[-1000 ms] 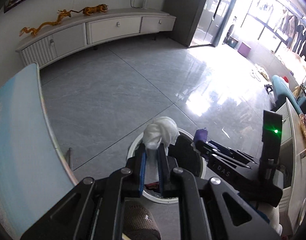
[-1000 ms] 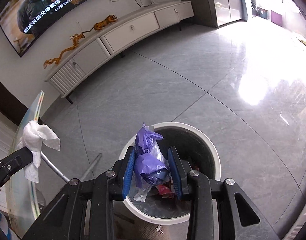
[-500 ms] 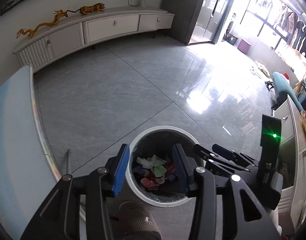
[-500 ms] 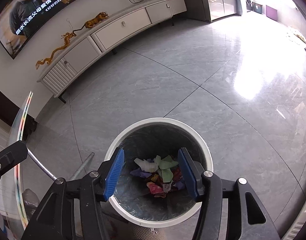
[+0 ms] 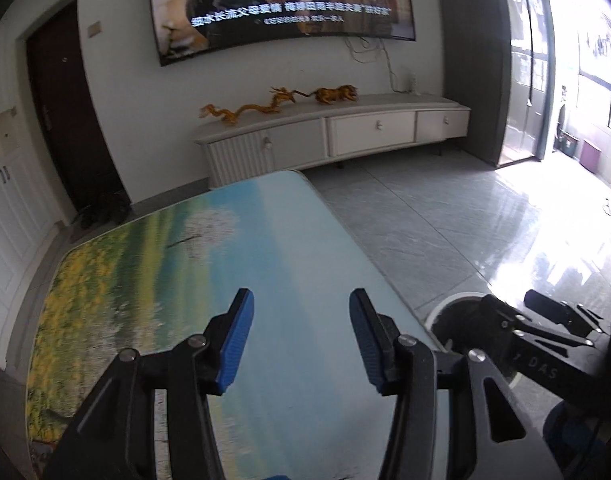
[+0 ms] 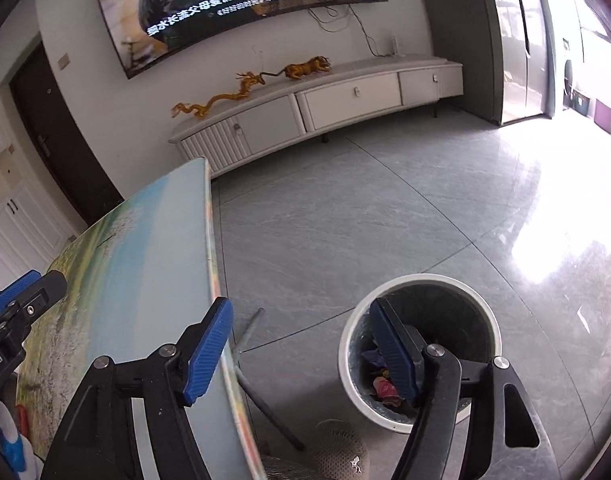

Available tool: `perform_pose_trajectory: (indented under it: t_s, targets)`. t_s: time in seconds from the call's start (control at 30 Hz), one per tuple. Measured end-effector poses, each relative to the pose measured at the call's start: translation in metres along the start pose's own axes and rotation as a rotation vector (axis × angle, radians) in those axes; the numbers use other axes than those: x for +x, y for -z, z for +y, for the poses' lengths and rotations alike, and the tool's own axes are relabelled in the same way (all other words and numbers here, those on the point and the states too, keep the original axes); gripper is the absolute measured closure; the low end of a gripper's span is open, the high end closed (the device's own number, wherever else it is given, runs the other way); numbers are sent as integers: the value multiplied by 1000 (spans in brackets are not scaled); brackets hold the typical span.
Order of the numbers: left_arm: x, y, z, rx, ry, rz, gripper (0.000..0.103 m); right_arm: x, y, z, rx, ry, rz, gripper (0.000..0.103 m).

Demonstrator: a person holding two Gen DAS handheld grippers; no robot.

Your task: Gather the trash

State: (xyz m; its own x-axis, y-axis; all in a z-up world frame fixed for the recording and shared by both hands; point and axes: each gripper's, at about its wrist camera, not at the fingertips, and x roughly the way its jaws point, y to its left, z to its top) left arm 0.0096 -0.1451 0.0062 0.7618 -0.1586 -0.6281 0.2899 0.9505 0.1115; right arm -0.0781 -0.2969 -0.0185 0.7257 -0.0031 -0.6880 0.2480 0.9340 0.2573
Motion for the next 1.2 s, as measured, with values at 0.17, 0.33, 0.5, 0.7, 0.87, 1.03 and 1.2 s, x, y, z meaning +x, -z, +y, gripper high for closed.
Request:
perform_pose_trajectory:
  t_s: [0.17,0.33,0.5,0.7,0.87,1.03,1.2]
  targets:
    - [-31,11,59,-88,-111,-60,33,-22,2,41,-61,10,-66,20]
    - [-56,19,85,-154,-164,-120,6,-40,7,66,-94,42,-128,7]
    - [-67,25,97,-191,-166,-145,1,-48,11,71,-90,77,-174,0]
    - [-75,34,107,-231,-172,-168,1,-46,15,69,-63,137,-210,0]
    - [-76,37,111,-241,-175,-171,1,-36,18,64,-44,161,-199,0]
    - [-71,38,109,-236,-164,-156,1,-31,24,62,-35,161,-185,0]
    - [-64,39,103,-222,-156,-142,1,-28,25,59,-24,167,-178,0]
